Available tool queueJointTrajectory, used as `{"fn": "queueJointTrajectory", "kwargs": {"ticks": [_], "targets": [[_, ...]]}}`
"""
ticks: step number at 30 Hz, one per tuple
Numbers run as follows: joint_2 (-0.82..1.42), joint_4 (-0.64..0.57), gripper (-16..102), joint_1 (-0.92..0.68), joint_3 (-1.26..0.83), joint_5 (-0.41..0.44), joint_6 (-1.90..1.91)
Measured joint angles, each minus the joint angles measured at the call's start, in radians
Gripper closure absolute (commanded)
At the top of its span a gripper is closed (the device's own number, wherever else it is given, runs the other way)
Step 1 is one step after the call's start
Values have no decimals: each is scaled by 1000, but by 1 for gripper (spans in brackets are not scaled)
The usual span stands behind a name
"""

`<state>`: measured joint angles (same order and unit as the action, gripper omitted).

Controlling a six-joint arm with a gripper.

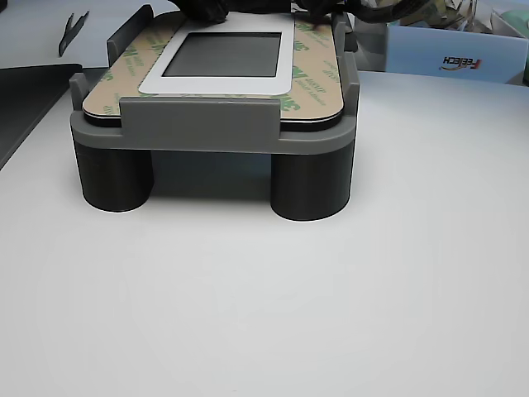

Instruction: Peel off protective film from adhesive tape.

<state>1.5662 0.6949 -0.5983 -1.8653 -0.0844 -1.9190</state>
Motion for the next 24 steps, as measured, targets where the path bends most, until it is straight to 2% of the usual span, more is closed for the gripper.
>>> {"fn": "queueJointTrajectory", "kwargs": {"ticks": [5, 24], "targets": [[-28, 64, 94, 9, 57, 0, 5], [-6, 49, 96, 2, 26, 14, 32]]}}
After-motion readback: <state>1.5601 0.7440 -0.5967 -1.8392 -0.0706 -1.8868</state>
